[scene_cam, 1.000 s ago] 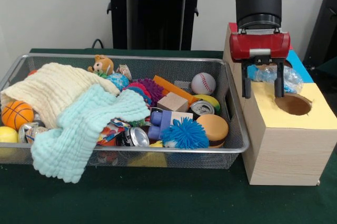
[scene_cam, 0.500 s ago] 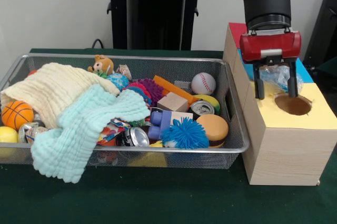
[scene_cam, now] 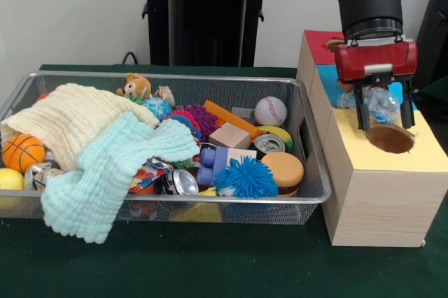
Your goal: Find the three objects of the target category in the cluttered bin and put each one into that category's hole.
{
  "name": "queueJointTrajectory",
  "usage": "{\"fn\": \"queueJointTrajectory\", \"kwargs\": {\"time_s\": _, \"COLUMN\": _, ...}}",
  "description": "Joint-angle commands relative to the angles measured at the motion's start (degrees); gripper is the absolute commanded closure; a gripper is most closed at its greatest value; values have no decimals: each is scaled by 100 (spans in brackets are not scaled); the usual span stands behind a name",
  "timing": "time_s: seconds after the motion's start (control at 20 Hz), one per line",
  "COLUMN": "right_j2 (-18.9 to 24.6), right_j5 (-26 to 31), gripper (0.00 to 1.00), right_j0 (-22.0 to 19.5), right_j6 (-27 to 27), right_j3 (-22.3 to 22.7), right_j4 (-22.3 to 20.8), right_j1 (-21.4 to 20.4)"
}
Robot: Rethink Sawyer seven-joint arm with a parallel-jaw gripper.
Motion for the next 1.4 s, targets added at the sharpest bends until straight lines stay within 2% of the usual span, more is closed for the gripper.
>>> {"fn": "queueJointTrajectory", "kwargs": {"time_s": 0.05, "right_j2": 302, "right_j5": 505, "gripper": 0, "right_j0": 34, "right_j6": 1154, "right_j3": 149, "right_j4": 330, "right_j1": 109}}
{"fn": "queueJointTrajectory", "kwargs": {"time_s": 0.65, "right_j2": 52, "right_j5": 848, "gripper": 0, "right_j0": 327, "right_j6": 930, "right_j3": 189, "right_j4": 761, "right_j1": 140}}
{"fn": "queueJointTrajectory", "kwargs": {"time_s": 1.15, "right_j2": 39, "right_j5": 1035, "gripper": 0, "right_j0": 302, "right_j6": 880, "right_j3": 219, "right_j4": 666, "right_j1": 85}}
{"fn": "queueJointTrajectory", "kwargs": {"time_s": 1.4, "right_j2": -163, "right_j5": 1290, "gripper": 0, "right_j0": 490, "right_j6": 728, "right_j3": 318, "right_j4": 834, "right_j1": 16}}
